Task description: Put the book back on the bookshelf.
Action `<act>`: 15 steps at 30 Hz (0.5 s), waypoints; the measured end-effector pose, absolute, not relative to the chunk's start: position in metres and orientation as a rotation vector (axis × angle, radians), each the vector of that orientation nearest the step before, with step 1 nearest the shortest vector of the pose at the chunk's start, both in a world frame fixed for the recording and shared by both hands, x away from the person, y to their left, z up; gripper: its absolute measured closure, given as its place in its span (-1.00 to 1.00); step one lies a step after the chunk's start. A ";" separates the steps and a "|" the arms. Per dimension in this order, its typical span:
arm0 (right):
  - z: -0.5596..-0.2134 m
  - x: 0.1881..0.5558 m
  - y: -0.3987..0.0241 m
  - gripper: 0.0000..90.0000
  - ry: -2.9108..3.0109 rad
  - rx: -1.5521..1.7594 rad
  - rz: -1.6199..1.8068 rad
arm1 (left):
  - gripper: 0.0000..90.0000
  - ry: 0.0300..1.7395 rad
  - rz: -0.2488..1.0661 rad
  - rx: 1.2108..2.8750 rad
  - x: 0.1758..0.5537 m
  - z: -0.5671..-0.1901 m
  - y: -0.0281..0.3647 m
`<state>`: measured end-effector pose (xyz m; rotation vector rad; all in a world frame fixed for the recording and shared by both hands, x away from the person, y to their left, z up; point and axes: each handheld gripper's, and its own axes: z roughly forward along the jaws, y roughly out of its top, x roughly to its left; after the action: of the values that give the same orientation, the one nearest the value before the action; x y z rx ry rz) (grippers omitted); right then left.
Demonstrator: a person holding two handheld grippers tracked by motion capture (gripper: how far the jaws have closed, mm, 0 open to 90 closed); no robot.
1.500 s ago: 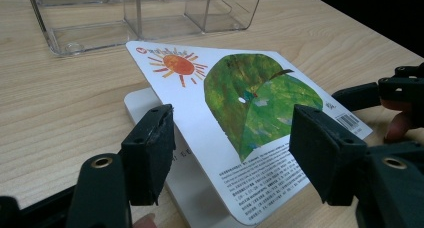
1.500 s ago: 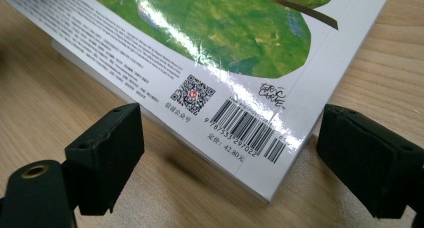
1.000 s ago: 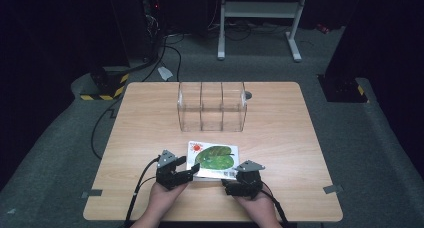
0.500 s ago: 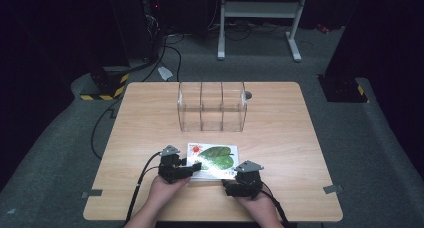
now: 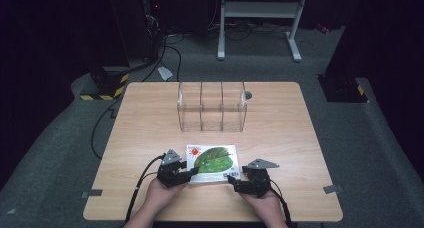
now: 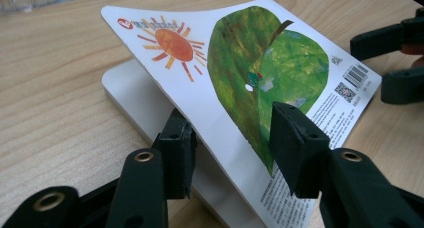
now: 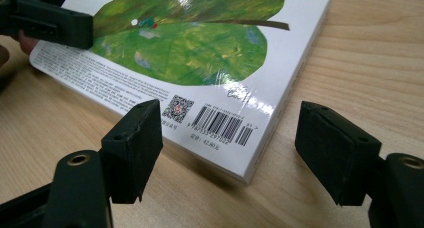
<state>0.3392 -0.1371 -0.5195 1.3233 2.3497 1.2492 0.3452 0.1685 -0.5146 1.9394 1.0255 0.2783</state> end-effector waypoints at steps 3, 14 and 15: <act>-0.519 0.340 -0.138 -0.41 2.336 1.315 1.255 | 0.22 0.992 0.318 1.950 0.342 -0.513 0.168; -0.518 0.348 -0.136 -0.46 2.318 1.369 1.295 | 0.25 0.853 0.467 1.959 0.329 -0.506 0.164; -0.519 0.349 -0.136 -0.46 2.321 1.369 1.296 | 0.27 0.846 0.471 1.959 0.328 -0.505 0.164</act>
<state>0.3494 -0.1359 -0.5186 1.3692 2.3212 1.2957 0.3280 0.1638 -0.5051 1.9593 0.8455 0.4711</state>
